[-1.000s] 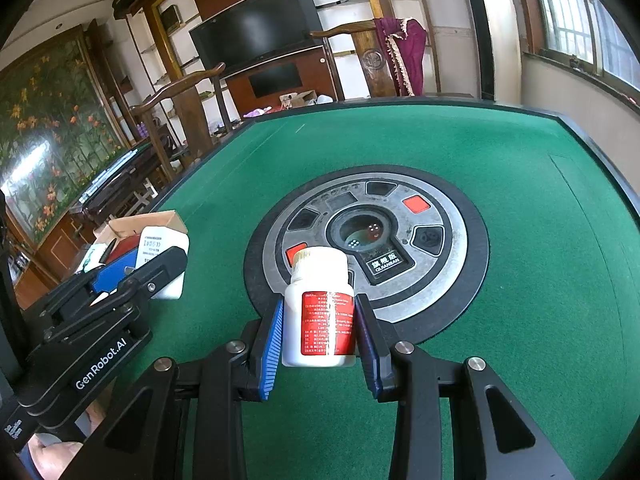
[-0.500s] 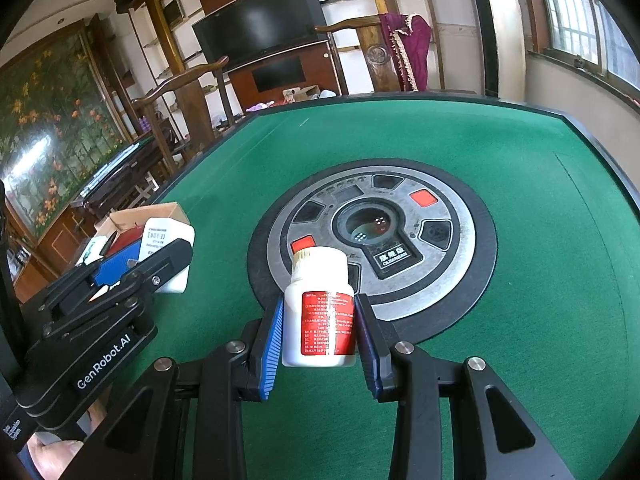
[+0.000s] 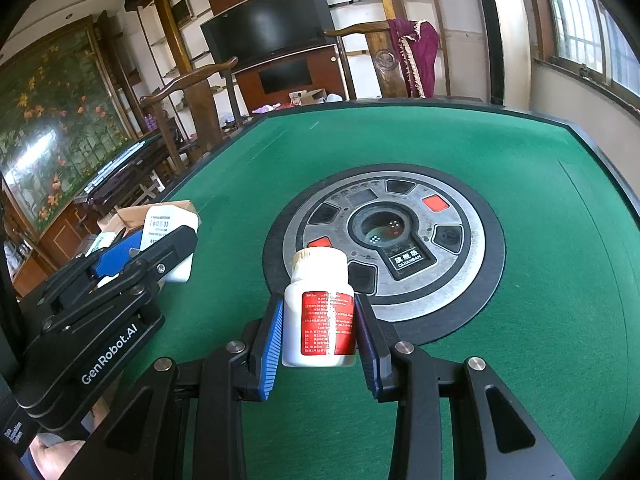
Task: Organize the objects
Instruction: 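Lift the plug adapter and red-labelled bottle off the turntable with both tools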
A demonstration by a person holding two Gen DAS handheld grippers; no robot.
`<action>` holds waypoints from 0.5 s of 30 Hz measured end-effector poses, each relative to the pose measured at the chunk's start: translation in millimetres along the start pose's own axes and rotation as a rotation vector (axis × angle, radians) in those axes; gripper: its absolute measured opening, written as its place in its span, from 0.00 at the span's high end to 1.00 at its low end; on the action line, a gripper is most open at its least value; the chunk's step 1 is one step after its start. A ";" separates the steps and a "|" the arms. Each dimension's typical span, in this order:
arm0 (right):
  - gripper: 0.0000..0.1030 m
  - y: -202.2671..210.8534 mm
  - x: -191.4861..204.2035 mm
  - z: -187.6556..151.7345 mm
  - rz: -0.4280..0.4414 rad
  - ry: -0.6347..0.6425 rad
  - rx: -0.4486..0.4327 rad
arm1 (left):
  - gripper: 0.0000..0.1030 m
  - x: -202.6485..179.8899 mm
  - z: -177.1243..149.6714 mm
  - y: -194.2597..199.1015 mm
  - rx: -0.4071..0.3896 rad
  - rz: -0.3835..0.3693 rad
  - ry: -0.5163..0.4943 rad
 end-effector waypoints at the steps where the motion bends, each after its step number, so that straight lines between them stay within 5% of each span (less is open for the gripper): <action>1: 0.64 0.1 0.2 0.0 0.000 0.001 0.000 | 0.62 0.4 -0.4 1.1 -0.003 0.003 -0.002; 15: 0.64 4.2 -1.0 1.9 0.001 0.004 -0.011 | 0.62 -1.7 1.0 11.8 -0.040 0.026 -0.011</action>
Point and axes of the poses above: each gripper's, at about its wrist camera, not at the fingertips, and y roughly against the way its jaws point, x to its left, z to its top, the point moved 2 cm from there along -y, roughly the way its jaws point, and after that the axes turned 1 degree about y, right-handed, at the moved point
